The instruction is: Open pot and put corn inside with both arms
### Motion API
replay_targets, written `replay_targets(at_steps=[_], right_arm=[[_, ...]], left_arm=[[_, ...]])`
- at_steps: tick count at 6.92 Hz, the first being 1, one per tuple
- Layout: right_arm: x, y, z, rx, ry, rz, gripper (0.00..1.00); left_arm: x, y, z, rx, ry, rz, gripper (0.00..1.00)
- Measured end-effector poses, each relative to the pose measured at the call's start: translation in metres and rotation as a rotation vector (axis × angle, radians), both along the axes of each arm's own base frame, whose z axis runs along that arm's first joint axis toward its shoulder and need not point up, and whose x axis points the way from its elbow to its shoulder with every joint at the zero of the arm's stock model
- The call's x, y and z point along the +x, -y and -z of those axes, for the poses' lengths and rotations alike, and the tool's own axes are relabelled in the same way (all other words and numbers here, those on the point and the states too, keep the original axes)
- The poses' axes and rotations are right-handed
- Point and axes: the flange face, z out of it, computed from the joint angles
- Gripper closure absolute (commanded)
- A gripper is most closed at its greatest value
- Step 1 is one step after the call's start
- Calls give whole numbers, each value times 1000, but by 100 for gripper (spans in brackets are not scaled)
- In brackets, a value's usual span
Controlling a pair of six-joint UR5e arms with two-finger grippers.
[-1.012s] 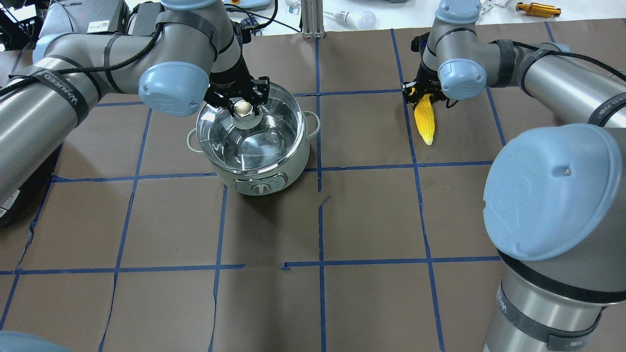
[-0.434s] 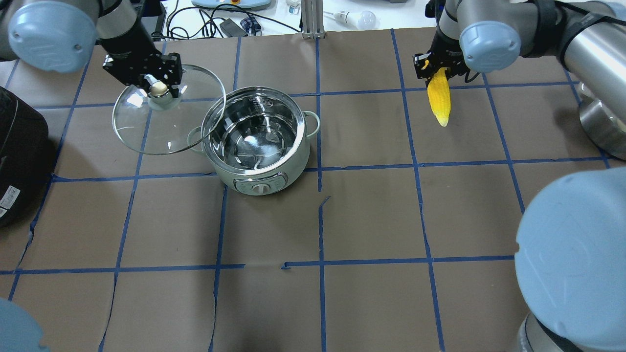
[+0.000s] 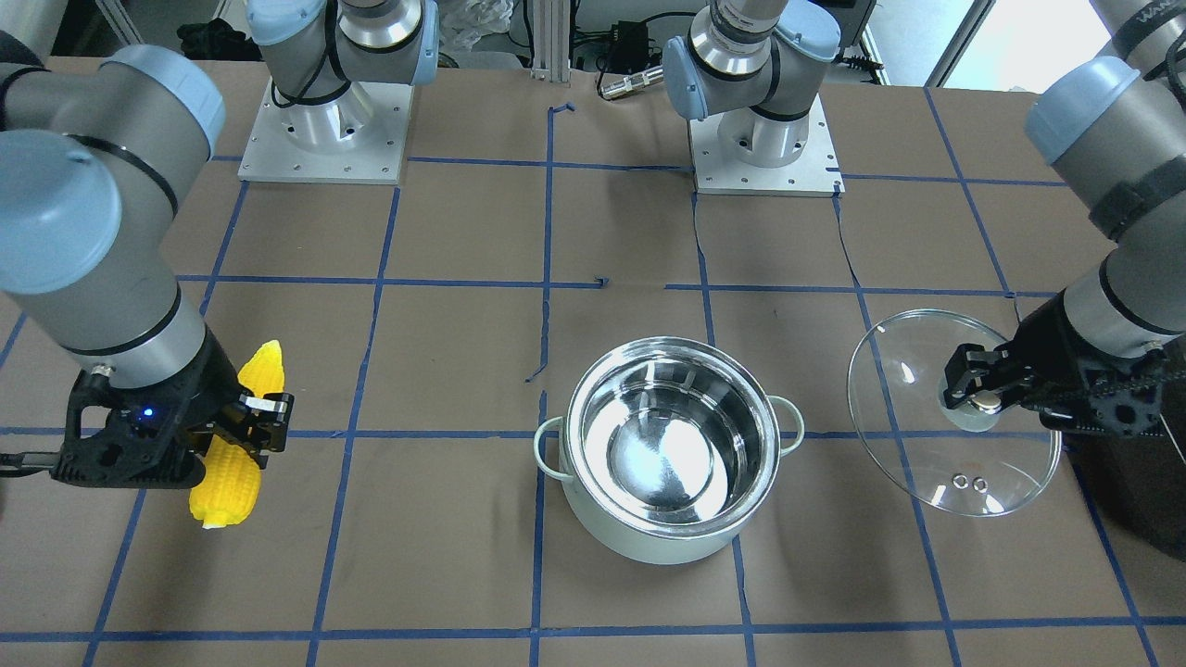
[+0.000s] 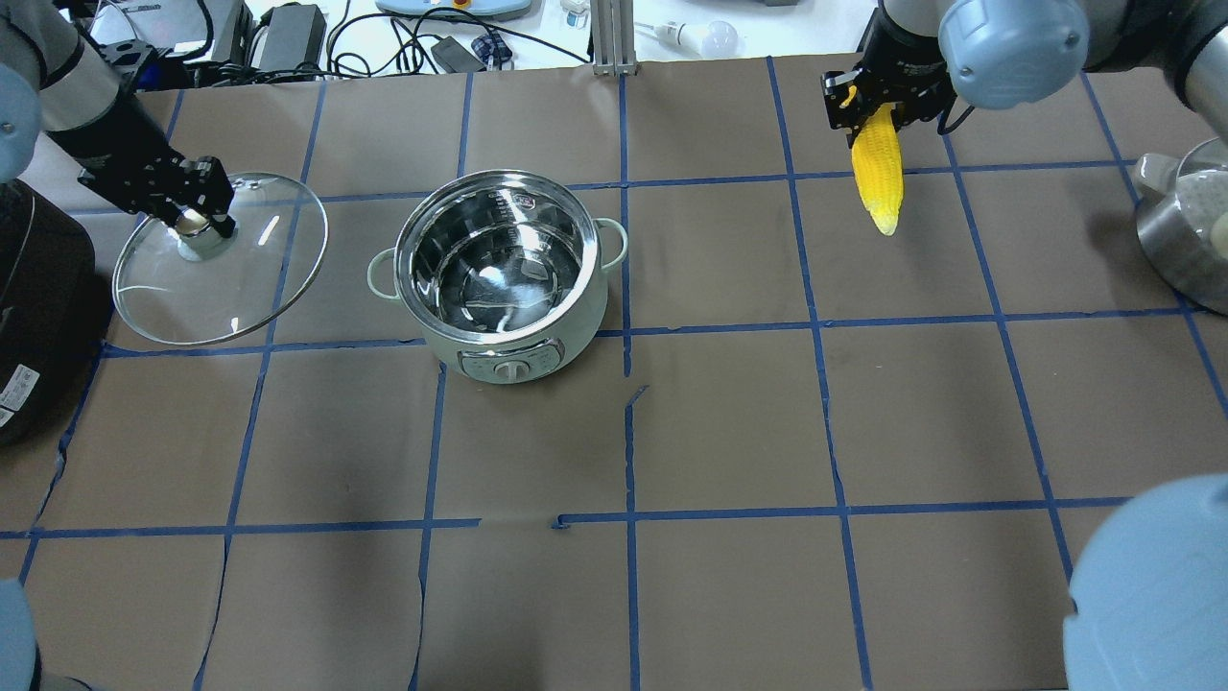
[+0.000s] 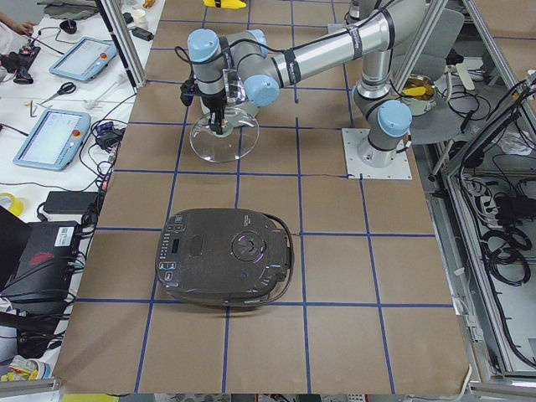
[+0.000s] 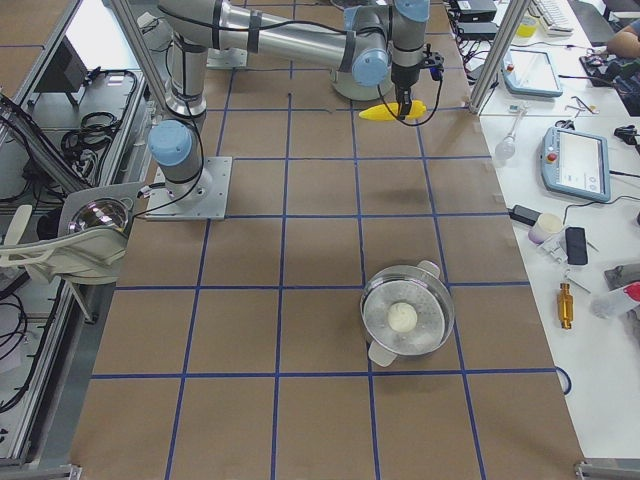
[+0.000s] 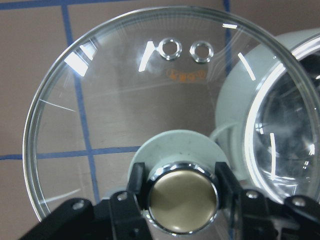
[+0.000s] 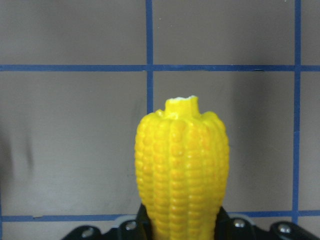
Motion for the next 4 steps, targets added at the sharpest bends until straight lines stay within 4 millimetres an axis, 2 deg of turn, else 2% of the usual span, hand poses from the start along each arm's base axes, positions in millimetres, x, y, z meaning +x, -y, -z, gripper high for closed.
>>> replay_targets(at_steps=[1,2,3,4], right_arm=[[31,-3,-7,-11,8,10,98],[72,1,-8,-15,16,8,98],[126,8,-3,-16,26,4,98],[178,14,6,-14,41,1,98]], left_arm=[[14,-3,27,-26,11,-10,78],[17,-9,60,-74,32,-14,78],[16,-16,88,-114,50,-14,78],[15,-21,102,-131,57,-13,78]])
